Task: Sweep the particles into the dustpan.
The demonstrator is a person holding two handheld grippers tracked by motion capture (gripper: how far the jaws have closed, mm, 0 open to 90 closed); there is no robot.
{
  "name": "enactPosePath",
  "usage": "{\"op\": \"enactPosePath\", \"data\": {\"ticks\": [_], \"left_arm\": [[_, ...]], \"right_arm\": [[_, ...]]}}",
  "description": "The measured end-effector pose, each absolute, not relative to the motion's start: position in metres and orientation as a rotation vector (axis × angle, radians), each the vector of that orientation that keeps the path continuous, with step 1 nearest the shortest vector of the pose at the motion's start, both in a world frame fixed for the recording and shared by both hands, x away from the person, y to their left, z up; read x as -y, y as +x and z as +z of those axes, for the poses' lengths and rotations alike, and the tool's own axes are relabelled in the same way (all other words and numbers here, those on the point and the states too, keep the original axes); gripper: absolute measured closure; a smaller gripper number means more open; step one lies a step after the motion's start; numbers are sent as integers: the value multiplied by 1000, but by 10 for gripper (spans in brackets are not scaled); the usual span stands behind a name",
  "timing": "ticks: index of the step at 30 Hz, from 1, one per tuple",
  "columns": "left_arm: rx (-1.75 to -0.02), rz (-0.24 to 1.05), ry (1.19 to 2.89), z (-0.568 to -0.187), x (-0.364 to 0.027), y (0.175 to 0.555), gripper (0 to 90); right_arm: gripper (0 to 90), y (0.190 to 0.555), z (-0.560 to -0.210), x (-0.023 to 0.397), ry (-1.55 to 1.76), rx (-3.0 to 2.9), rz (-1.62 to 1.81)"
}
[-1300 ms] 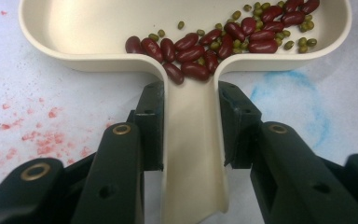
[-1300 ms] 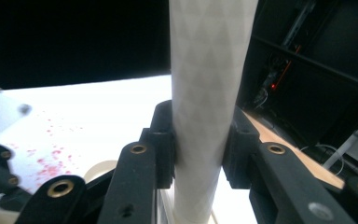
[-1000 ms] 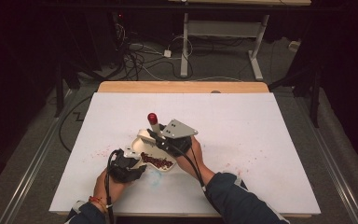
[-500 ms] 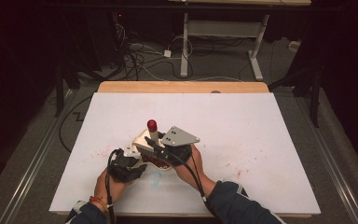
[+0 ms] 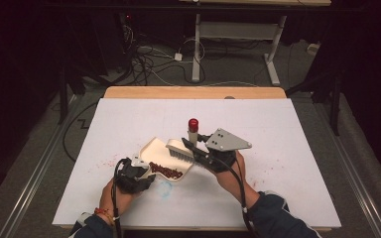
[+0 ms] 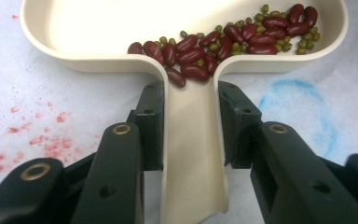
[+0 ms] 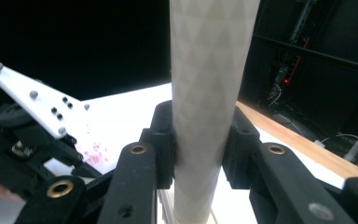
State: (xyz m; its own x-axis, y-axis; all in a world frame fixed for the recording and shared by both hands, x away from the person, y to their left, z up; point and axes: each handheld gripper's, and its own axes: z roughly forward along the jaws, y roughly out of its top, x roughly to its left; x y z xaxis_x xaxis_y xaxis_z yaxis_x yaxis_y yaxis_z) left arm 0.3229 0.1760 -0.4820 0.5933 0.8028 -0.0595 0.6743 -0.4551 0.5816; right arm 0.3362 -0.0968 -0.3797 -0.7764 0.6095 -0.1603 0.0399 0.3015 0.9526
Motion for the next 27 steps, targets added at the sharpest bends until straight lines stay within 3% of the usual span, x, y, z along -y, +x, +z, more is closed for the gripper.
{"op": "enactPosePath", "data": {"ticks": [27], "left_arm": [[-1187,304,2228,-479,-190,319,637]], "right_arm": [[699,324,-370,223,721,-2032,1391]]}}
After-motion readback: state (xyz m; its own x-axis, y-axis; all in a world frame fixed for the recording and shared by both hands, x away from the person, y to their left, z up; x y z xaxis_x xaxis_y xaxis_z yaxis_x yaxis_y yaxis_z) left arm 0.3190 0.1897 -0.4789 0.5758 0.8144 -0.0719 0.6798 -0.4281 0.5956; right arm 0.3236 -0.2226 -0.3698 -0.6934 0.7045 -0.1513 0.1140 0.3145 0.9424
